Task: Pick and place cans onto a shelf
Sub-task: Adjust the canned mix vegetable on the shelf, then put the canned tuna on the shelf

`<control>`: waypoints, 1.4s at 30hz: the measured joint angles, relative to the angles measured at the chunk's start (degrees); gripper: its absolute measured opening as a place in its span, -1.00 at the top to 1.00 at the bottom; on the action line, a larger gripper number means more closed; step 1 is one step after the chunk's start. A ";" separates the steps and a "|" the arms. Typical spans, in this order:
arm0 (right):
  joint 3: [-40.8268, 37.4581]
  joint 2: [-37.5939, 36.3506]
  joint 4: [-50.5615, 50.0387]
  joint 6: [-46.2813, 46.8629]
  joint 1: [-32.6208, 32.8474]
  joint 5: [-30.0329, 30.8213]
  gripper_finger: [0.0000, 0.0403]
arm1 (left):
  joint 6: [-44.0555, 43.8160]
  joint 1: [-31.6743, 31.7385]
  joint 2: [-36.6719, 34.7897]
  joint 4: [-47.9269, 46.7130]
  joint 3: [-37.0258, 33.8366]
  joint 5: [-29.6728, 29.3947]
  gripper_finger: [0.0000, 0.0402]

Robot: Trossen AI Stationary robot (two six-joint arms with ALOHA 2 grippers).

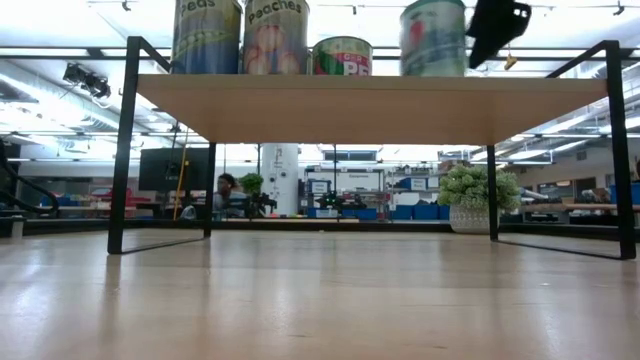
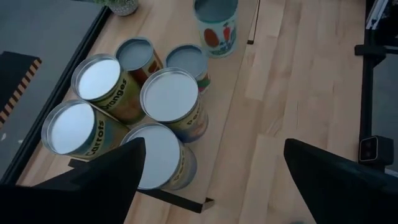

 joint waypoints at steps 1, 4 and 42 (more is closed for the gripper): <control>-0.21 0.00 1.35 -0.09 -0.35 0.28 -0.73 | 0.02 0.00 0.00 0.00 0.00 0.00 -0.94; -0.40 0.00 3.18 -0.51 -1.51 0.59 -0.73 | 0.03 0.24 0.00 0.02 0.00 0.05 -0.94; 6.40 0.02 -9.24 7.49 4.39 1.40 -0.73 | -38.58 -23.83 -0.11 49.80 -48.82 26.14 -0.94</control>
